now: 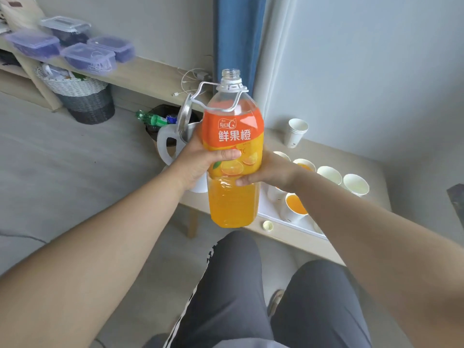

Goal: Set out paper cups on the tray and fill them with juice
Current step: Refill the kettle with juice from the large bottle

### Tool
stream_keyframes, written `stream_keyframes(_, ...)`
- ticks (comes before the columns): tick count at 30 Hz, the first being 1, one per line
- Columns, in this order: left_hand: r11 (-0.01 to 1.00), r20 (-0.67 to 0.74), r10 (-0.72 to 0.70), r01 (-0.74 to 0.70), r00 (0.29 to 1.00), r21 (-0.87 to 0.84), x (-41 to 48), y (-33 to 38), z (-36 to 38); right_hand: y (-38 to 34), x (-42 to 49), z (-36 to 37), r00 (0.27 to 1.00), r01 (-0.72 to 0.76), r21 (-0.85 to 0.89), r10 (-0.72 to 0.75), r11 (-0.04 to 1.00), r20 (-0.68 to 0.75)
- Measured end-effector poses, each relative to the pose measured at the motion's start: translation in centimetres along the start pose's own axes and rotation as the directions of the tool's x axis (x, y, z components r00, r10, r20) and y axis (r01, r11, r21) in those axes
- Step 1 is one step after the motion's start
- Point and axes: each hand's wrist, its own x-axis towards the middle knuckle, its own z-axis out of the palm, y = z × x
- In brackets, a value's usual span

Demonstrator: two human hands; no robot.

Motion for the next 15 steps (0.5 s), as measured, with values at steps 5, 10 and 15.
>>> stream_keyframes(5, 0.983, -0.037, -0.026, 0.032, 0.999, 0.181, -0.5, -1.2, -0.3, 2.8, -1.2, 0.8, 0.996, -0.084, -0.022, 0.084, 0.996, 0.012)
stream_keyframes(10, 0.958, -0.055, -0.064, 0.077, 0.996, 0.276, -1.3, -3.6, -0.9, 10.7, -5.5, 1.7, 0.860, -0.351, -0.036, 0.307, 0.936, -0.408)
stream_keyframes(15, 0.933, -0.053, -0.079, 0.092, 0.995, 0.348, -2.2, -6.1, -1.1, 18.0, -7.9, 3.9, 0.723, -0.571, -0.106, 0.438, 0.814, -0.534)
